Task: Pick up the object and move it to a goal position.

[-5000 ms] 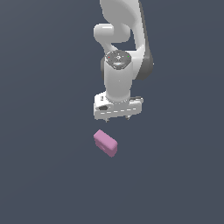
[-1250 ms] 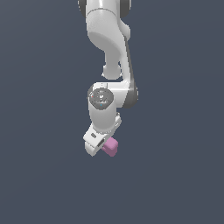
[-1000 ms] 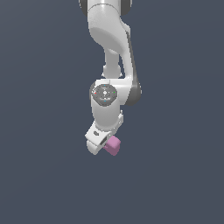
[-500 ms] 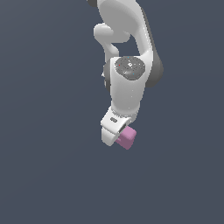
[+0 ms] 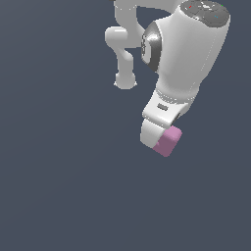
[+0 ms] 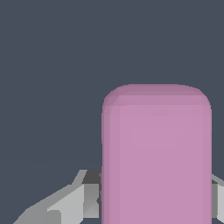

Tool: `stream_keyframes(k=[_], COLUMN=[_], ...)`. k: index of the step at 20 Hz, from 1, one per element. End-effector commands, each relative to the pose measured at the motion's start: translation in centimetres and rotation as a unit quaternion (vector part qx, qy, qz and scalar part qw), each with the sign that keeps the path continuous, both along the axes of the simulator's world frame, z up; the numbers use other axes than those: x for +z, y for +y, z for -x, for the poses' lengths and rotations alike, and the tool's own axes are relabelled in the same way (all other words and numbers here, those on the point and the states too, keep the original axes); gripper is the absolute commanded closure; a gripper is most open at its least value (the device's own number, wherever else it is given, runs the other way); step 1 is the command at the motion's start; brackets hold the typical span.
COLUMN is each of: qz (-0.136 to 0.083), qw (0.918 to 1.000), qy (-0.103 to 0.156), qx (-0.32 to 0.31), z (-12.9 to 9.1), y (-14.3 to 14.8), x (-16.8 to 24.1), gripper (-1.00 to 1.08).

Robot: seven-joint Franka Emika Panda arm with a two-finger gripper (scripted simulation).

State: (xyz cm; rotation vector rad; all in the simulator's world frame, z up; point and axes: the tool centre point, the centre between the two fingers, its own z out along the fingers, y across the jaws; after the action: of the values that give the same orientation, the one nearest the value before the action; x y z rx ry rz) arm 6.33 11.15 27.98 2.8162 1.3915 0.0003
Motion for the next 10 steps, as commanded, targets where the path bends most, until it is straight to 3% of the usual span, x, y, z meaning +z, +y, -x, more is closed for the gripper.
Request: stream_keyframes(k=[1,10], qz=[0.000,0.000], qw=[1.0000,1.0000], qy=[0.000,0.000], qx=[-0.001,-0.001], z=[0.0,-0.1], y=[1.4,3.9], x=[1.9,5.1], gripper=[1.08,1.08])
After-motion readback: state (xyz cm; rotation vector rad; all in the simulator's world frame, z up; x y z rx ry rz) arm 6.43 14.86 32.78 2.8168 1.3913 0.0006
